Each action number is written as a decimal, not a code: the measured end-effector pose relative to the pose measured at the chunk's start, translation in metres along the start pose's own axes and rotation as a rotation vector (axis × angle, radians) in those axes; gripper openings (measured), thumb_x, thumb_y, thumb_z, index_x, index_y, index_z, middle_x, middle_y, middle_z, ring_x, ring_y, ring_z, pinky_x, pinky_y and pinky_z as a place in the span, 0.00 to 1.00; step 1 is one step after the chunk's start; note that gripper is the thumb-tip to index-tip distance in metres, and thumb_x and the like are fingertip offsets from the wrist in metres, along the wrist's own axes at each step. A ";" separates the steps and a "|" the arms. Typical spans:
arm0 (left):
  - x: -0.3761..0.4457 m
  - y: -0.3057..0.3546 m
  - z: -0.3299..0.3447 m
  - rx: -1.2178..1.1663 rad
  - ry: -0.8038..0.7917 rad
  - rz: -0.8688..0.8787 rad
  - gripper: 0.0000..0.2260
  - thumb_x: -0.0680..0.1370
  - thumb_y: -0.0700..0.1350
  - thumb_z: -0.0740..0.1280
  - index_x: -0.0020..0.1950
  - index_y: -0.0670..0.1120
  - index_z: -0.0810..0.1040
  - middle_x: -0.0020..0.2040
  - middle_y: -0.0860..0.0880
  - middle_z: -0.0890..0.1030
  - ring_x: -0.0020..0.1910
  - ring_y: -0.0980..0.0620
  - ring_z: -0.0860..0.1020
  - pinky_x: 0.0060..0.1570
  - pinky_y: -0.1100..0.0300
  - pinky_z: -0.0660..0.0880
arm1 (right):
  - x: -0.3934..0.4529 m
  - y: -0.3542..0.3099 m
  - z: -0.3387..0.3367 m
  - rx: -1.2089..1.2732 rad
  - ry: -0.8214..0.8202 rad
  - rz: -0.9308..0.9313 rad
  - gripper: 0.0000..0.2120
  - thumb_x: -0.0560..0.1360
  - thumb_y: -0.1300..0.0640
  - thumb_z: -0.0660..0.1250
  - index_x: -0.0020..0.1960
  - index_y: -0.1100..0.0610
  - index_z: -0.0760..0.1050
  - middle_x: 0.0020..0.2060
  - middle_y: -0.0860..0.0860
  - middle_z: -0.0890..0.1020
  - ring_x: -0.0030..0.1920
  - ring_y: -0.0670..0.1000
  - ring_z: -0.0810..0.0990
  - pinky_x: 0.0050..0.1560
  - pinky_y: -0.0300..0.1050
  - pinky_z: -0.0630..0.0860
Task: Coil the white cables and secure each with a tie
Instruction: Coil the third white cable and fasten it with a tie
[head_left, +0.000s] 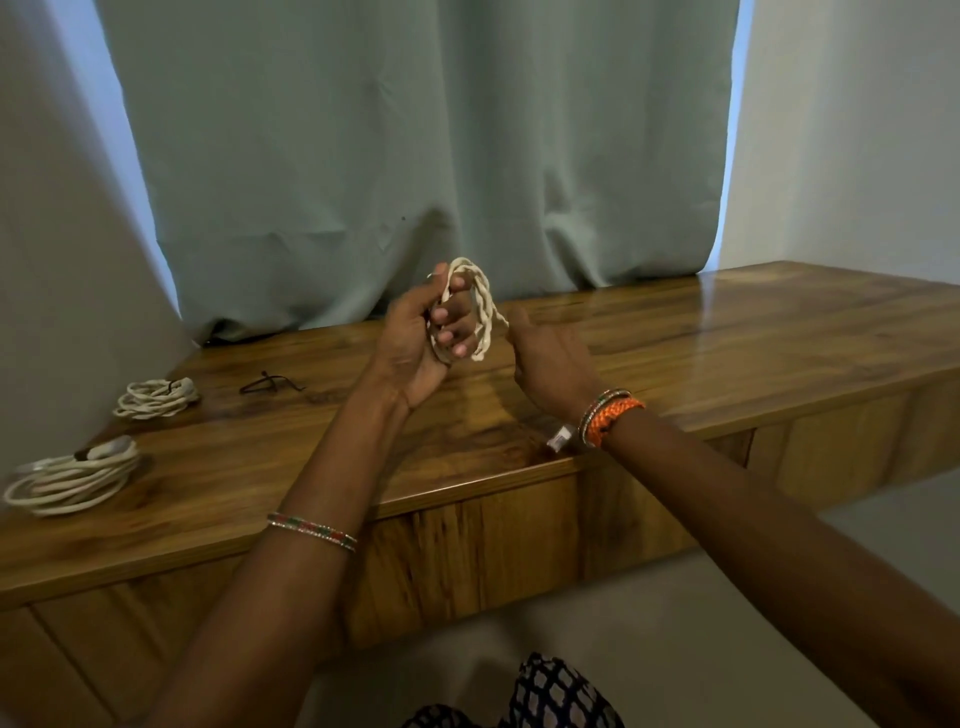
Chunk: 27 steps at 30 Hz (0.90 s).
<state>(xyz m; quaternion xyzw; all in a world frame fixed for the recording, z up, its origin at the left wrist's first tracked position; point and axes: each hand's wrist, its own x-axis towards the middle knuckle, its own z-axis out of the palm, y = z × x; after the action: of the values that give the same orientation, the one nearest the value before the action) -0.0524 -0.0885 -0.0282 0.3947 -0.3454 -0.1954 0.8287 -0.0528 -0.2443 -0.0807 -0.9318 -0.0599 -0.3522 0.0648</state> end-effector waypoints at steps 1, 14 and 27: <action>0.000 0.000 -0.002 0.010 0.024 0.012 0.15 0.83 0.46 0.47 0.39 0.45 0.65 0.20 0.55 0.64 0.17 0.60 0.62 0.18 0.68 0.62 | -0.004 -0.004 0.000 0.017 -0.029 -0.005 0.16 0.73 0.64 0.60 0.60 0.60 0.66 0.46 0.59 0.81 0.46 0.63 0.79 0.37 0.48 0.66; 0.015 -0.013 0.008 -0.230 -0.040 0.052 0.12 0.81 0.43 0.52 0.40 0.44 0.70 0.28 0.52 0.68 0.26 0.56 0.67 0.30 0.63 0.70 | -0.002 -0.036 0.003 0.002 -0.278 0.146 0.18 0.77 0.60 0.59 0.66 0.61 0.63 0.56 0.60 0.77 0.54 0.61 0.78 0.46 0.48 0.70; 0.023 -0.026 -0.017 0.771 0.429 0.287 0.13 0.82 0.38 0.54 0.37 0.46 0.66 0.28 0.50 0.71 0.23 0.59 0.69 0.26 0.64 0.70 | -0.024 -0.069 -0.037 0.075 -0.424 -0.060 0.15 0.74 0.57 0.66 0.59 0.62 0.72 0.56 0.59 0.76 0.54 0.58 0.77 0.45 0.44 0.70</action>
<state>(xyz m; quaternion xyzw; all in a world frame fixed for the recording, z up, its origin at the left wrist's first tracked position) -0.0252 -0.1095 -0.0471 0.6537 -0.2647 0.1503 0.6928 -0.1049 -0.1840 -0.0637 -0.9797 -0.1129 -0.1475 0.0749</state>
